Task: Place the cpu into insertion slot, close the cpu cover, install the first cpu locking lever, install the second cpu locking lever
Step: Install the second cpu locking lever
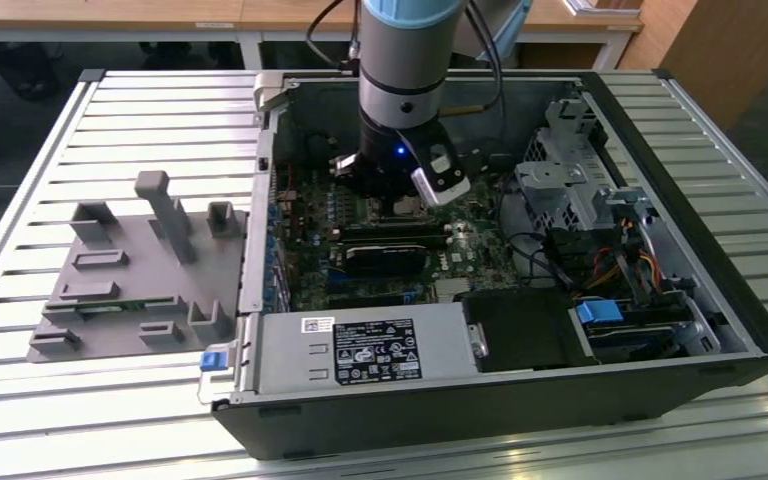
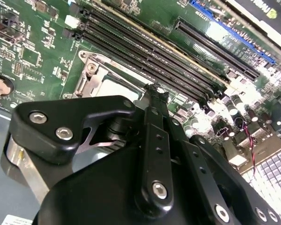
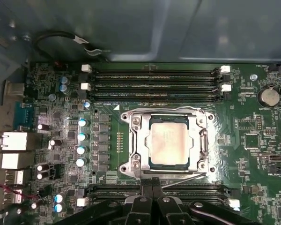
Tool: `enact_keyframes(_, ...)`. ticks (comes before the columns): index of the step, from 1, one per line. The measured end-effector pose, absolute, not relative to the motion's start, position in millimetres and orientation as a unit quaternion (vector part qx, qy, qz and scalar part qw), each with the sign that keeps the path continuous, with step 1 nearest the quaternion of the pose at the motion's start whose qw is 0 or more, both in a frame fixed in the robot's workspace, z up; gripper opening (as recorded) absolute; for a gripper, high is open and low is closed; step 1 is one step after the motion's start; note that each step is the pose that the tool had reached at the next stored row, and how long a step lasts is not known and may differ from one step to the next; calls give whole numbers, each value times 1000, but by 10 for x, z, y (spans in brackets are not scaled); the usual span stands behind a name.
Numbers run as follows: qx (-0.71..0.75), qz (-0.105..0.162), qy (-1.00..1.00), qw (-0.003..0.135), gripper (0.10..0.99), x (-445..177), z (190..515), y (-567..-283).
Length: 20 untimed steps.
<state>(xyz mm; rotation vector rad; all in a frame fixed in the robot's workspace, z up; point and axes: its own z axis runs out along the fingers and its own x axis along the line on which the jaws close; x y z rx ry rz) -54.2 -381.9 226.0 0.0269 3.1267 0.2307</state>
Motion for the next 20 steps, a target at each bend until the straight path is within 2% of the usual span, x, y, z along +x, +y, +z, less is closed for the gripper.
enact_keyframes(10,9,88,996,3,106,-584,2192,-3895)
enact_keyframes(20,9,116,993,3,106,-637,2123,-3923)
